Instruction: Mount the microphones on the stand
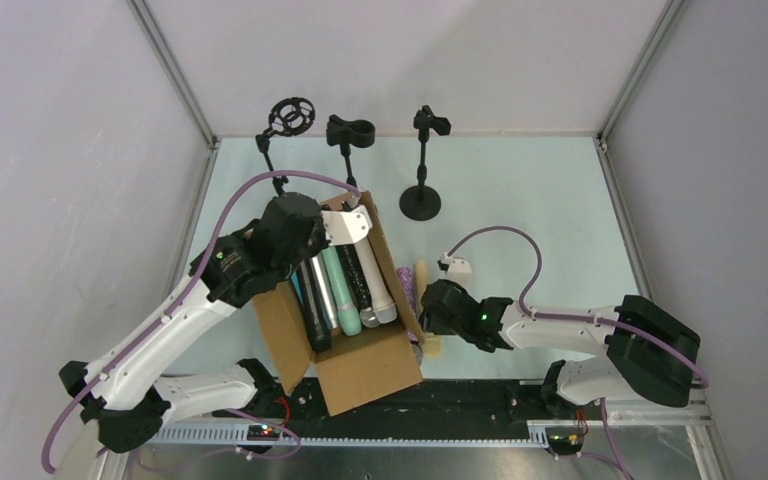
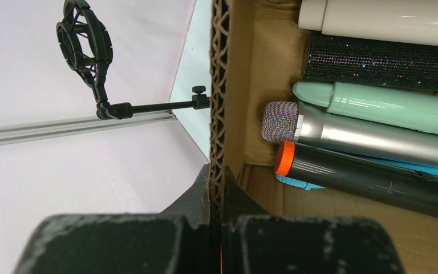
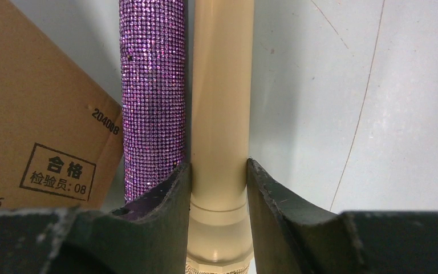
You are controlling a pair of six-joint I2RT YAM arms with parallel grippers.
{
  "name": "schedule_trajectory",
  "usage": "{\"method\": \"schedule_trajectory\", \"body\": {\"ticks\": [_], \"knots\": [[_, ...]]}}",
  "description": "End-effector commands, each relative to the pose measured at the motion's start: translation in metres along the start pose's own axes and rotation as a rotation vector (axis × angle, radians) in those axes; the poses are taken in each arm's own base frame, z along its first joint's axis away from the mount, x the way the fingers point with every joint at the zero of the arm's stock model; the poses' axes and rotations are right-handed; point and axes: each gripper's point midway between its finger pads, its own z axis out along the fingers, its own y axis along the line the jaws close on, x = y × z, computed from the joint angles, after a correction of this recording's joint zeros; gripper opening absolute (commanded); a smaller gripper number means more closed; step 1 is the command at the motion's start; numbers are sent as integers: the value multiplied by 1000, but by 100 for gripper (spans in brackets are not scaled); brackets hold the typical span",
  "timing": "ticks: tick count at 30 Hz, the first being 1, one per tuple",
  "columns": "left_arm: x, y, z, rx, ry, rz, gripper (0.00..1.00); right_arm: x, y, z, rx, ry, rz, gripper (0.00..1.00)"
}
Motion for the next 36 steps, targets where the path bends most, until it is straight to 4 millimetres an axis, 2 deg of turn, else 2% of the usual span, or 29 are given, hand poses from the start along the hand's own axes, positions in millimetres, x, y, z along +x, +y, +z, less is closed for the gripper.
{"method": "schedule_trajectory", "body": {"ticks": [1,4,6,7,9,11,20,30,32,33,34,35,36], "knots": [[-17,29,-15,-93,-83,-54,0,41,-30,-6,136,106,7,0],[-16,29,-15,-92,-79,-53,0,43,-25,-10,121,104,8,2],[-17,29,-15,-92,-81,-53,0,43,-22,-14,110,103,13,12],[-17,29,-15,-92,-81,-55,0,44,-21,-15,107,103,17,25],[-18,30,-14,-92,-81,-55,0,41,-21,-20,106,98,42,42],[-18,29,-14,-89,-80,-53,0,37,-22,-26,103,85,54,51],[-19,29,-14,-89,-82,-50,0,10,-25,-47,70,19,80,74],[-16,28,-14,-91,-77,-49,0,-58,-14,-110,-7,-185,112,79],[-16,29,-14,-93,-76,-49,0,-77,-1,-131,-46,-249,79,77],[-16,29,-14,-93,-75,-49,0,-92,14,-148,-89,-284,72,76],[-15,28,-14,-93,-74,-48,0,-97,24,-158,-101,-321,20,75],[-16,29,-14,-94,-74,-50,0,-105,48,-180,-175,-348,-2,73],[-15,28,-14,-94,-72,-51,0,-112,55,-186,-167,-394,-52,69]]}}
